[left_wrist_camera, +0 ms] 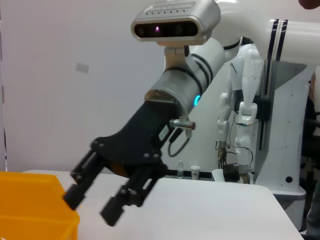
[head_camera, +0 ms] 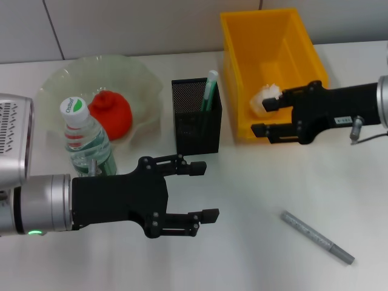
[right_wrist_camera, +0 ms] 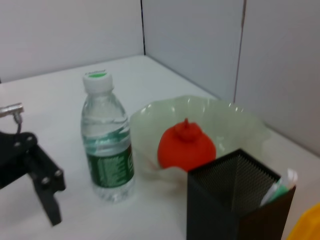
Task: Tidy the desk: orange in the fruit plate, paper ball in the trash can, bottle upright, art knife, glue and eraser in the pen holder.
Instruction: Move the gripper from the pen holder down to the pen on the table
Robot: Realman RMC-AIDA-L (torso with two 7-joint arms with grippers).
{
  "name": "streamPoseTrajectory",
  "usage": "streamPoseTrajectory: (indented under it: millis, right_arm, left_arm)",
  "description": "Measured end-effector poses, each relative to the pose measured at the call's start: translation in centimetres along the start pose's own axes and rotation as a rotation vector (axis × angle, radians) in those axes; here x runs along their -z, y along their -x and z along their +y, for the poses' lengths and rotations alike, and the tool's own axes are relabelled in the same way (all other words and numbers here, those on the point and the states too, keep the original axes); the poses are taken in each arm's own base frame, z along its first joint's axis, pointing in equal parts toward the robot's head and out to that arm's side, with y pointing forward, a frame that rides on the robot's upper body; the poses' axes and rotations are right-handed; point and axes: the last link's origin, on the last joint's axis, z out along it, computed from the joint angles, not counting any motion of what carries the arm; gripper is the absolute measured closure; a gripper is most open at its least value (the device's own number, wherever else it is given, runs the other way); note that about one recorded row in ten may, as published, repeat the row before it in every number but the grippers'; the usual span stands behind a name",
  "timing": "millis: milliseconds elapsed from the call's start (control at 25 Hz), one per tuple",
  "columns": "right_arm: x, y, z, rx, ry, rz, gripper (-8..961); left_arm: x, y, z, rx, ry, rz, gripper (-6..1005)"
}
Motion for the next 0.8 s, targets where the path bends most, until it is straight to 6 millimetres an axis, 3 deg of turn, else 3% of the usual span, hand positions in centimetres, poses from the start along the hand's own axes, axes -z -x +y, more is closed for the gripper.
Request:
streamPoseTrajectory:
  millis: [480,800]
  right_arm:
    - [1.2,-0.1,2.0,-0.047,0.0,0.285,366]
    - [1.6,0.5,2.4,-0.072,-0.021,0.376,367]
  left_arm:
    - [-0.1,0.1,0.1,0.006,-0.002,0.001,214]
    - [-0.1,0.3,0.2,0.012,-0.002,0.0,214]
